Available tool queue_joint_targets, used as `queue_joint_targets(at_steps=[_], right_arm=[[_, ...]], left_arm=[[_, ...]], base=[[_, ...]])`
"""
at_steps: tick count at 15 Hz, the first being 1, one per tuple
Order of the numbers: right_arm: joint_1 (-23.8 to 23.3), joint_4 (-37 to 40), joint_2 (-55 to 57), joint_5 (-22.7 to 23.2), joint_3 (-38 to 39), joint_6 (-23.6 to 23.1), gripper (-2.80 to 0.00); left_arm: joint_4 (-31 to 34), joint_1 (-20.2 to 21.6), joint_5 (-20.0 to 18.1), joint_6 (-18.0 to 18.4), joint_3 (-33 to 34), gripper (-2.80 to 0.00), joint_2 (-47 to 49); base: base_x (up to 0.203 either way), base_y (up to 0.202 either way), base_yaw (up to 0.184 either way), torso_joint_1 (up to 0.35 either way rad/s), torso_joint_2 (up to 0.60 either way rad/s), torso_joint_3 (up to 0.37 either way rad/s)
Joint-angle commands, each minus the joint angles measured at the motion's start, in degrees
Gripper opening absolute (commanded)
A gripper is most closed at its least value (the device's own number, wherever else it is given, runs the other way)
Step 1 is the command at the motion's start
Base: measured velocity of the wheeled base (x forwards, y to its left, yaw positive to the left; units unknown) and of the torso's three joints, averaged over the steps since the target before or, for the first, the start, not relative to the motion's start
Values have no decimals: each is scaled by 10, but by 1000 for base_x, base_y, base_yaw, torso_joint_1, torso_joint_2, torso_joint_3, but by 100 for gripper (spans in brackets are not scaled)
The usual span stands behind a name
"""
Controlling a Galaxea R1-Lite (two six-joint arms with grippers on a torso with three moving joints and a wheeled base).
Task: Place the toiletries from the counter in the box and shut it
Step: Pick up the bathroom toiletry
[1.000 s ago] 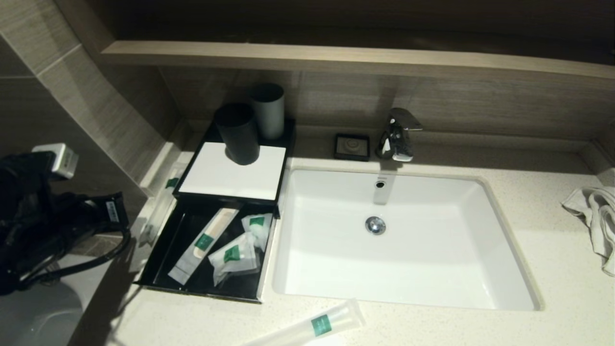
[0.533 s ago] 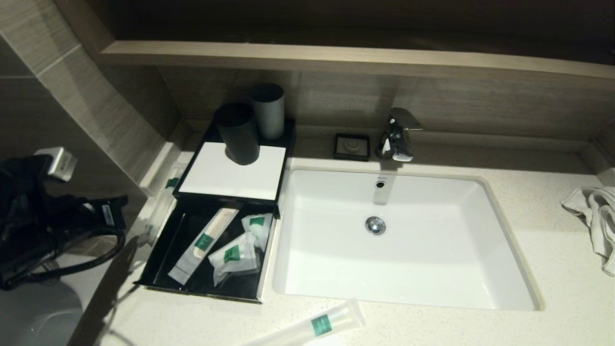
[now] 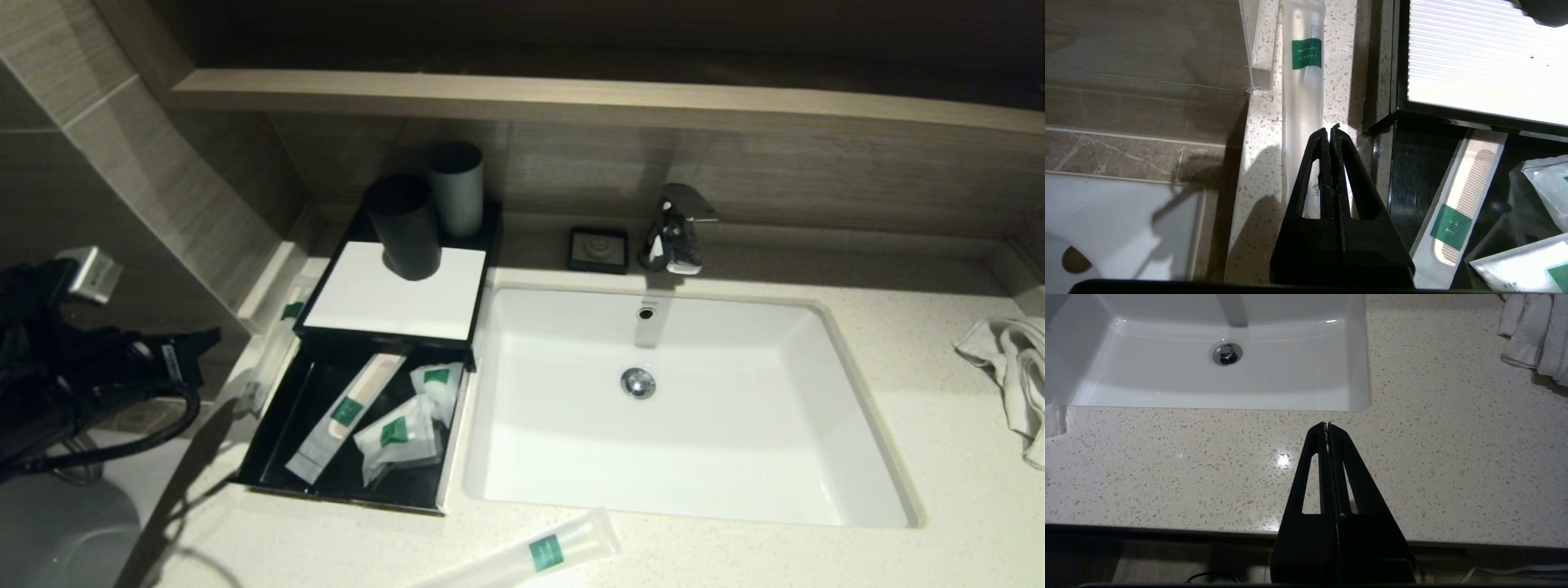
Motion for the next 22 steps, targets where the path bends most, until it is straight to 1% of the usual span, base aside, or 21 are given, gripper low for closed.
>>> queue_joint_targets(at_steps=[1, 2, 4, 5, 8, 11, 17, 21, 22], right_arm=[[0, 0, 0, 0, 0, 1, -280], [0, 0, 0, 0, 0, 0, -280], [0, 0, 0, 0, 0, 1, -280], [0, 0, 0, 0, 0, 0, -280], [0, 0, -1, 0, 0, 0, -280], [0, 0, -1, 0, 0, 1, -280], [0, 0, -1, 0, 0, 1, -280], [0, 0, -1, 0, 0, 1, -280], [0, 0, -1, 0, 0, 1, -280]], left_arm=[[-2, 1, -1, 0, 0, -280, 8], [-2, 1, -1, 7, -1, -280, 14], [-2, 0, -3, 40, 0, -280, 20], [-2, 0, -4, 44, -1, -280, 22], [-2, -1, -23, 44, -4, -280, 23], [0, -3, -30, 44, -2, -280, 24], [2, -1, -63, 43, 0, -280, 25], [16, 4, -60, 47, -5, -280, 35], [23, 5, -58, 54, -6, -280, 37]], base=[[0, 0, 0, 0, 0, 0], [0, 0, 0, 0, 0, 0], [0, 0, 0, 0, 0, 0], [0, 0, 0, 0, 0, 0], [0, 0, 0, 0, 0, 0], [0, 0, 0, 0, 0, 0], [0, 0, 0, 0, 0, 0], [0, 0, 0, 0, 0, 0], [0, 0, 0, 0, 0, 0]])
